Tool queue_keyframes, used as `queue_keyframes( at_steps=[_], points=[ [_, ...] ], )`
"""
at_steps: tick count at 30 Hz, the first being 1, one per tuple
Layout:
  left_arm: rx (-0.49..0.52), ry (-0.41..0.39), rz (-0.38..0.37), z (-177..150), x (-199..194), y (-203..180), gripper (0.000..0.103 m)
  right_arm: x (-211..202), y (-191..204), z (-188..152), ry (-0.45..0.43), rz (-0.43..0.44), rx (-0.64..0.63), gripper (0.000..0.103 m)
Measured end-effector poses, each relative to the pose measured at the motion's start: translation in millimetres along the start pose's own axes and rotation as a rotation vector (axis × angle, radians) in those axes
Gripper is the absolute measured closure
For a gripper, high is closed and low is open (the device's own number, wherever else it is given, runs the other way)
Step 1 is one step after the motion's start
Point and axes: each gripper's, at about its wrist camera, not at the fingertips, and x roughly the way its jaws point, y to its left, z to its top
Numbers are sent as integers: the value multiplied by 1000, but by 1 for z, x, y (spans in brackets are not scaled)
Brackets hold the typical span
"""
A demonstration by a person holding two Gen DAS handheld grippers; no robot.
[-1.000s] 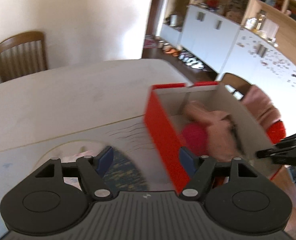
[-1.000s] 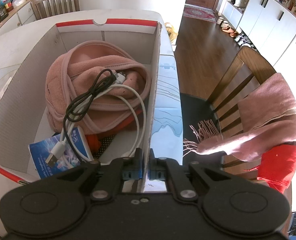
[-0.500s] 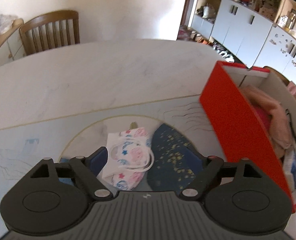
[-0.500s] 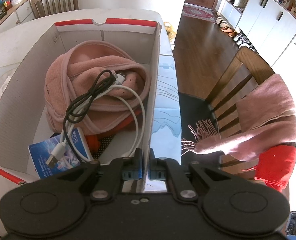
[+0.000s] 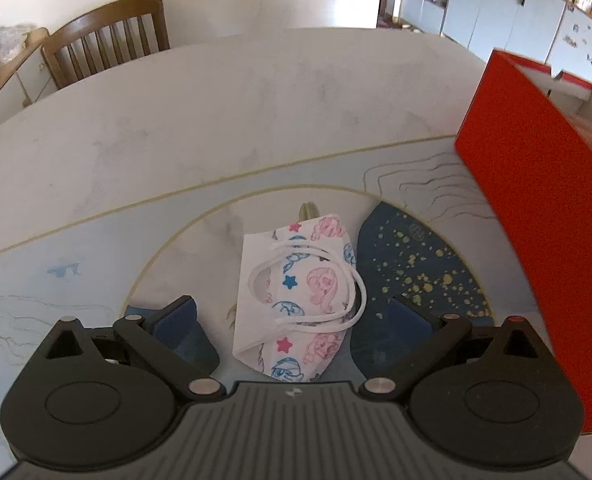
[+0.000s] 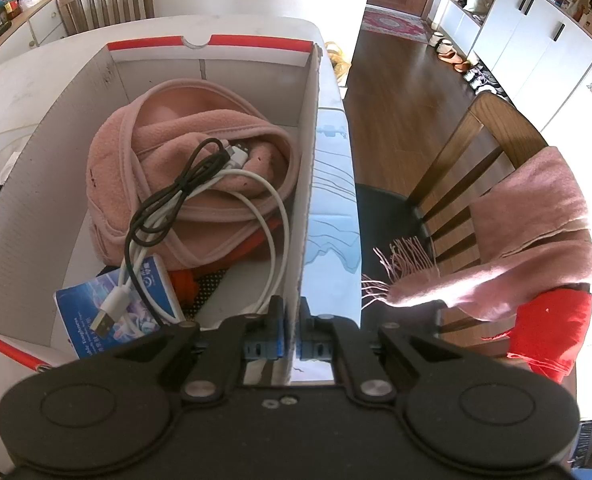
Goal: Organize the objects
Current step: 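Return the left gripper to the mat and grasp the white face mask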
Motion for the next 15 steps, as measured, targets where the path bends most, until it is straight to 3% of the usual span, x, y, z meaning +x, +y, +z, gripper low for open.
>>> queue_keyframes(
  at_steps=[8, 12, 15],
  points=[
    [-9, 14, 35, 2, 13, 1, 2, 0, 0, 0, 1, -1, -1, 98],
    [-38, 8, 13, 3, 12, 3, 16, 0, 0, 0, 1, -1, -1, 98],
    [-39, -2, 14, 4, 8, 1, 33, 0, 0, 0, 1, -1, 0, 98]
  ],
)
